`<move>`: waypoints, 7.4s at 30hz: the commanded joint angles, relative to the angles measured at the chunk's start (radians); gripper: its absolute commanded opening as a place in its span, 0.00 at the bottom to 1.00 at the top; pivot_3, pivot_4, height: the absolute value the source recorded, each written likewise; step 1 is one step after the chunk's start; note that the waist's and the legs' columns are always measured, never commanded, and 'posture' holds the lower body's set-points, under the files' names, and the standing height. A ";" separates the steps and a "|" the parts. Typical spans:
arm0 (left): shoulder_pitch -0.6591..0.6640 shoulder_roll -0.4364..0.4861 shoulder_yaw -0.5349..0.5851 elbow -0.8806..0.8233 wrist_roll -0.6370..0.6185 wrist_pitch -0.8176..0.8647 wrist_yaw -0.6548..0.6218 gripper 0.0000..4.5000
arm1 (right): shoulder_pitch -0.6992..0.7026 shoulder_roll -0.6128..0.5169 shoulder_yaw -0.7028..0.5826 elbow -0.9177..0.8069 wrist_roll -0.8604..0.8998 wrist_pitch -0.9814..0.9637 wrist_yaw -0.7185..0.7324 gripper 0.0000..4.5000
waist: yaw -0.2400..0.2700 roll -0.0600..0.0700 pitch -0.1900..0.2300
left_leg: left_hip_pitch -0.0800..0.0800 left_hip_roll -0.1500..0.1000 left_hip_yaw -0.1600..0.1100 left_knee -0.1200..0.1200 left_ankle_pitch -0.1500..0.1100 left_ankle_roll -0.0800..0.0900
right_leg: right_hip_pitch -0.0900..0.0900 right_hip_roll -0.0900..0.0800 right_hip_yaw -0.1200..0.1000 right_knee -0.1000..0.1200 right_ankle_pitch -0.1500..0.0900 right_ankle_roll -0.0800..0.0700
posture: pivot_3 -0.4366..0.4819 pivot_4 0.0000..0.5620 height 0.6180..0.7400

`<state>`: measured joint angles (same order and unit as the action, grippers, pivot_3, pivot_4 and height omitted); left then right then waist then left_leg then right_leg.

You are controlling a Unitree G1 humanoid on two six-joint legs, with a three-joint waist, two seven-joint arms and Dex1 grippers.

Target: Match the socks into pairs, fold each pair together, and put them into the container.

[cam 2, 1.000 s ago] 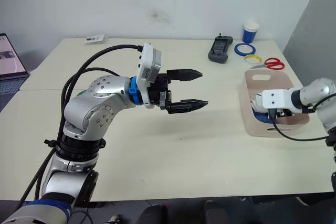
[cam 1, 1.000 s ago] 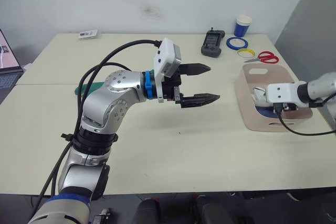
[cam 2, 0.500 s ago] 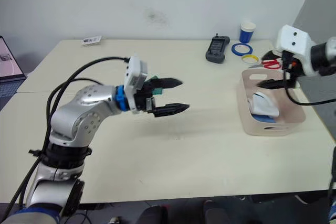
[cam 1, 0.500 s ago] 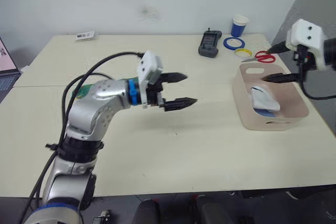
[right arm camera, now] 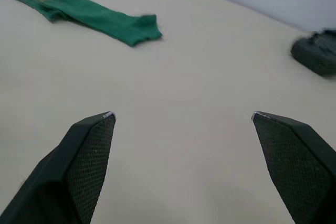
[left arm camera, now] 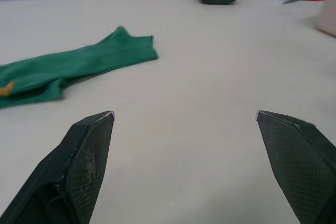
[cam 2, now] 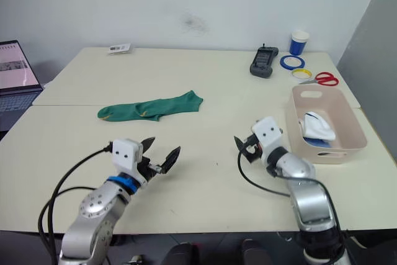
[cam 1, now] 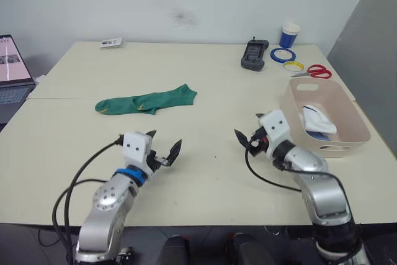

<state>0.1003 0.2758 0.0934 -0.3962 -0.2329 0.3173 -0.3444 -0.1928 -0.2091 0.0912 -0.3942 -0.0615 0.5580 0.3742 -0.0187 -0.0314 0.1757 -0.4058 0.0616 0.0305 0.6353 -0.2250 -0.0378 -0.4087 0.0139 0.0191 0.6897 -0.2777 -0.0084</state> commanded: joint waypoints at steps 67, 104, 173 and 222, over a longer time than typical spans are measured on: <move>-1.057 0.195 0.154 1.526 0.058 -0.293 -0.059 0.36 | -0.260 -0.133 0.095 -0.004 0.187 0.006 0.135 1.00 | -0.010 -0.011 -0.004 | 0.000 -0.001 0.001 -0.005 0.000 0.000 | 0.001 0.005 -0.006 -0.007 0.001 -0.002 | 0.48 0.27 1.00; -0.256 0.222 0.058 -0.043 -0.781 0.967 -0.284 0.21 | -0.217 -0.276 0.040 0.113 0.211 -0.127 0.270 1.00 | -0.014 -0.010 -0.004 | 0.006 0.000 -0.002 -0.006 0.001 -0.001 | 0.004 0.004 -0.002 0.001 0.000 -0.002 | 0.48 0.27 1.00; -0.416 0.261 -0.010 0.316 -0.085 0.371 -0.507 0.45 | -0.199 -0.530 0.280 0.443 0.167 -0.930 0.837 0.54 | -0.004 -0.005 -0.002 | 0.005 0.002 -0.002 0.009 -0.007 0.011 | 0.005 0.008 0.001 0.008 -0.003 -0.006 | 0.48 0.27 1.00; -0.333 0.302 -0.083 0.230 -0.061 0.230 -0.687 0.00 | -0.148 -0.574 0.006 -0.070 1.025 0.602 0.343 0.00 | -0.028 -0.006 -0.001 | 0.002 0.003 -0.003 0.007 -0.007 0.012 | 0.004 0.010 -0.001 0.006 -0.005 -0.004 | 0.48 0.27 1.00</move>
<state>-0.2446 0.5753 -0.0285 -0.0473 -0.2502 0.4814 -1.0779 -0.3212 -0.7567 0.0782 -0.4752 0.9903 1.2060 0.6145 -0.0465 -0.0374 0.1743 -0.4036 0.0641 0.0275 0.6421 -0.2319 -0.0261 -0.4051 0.0234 0.0179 0.6954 -0.2831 -0.0121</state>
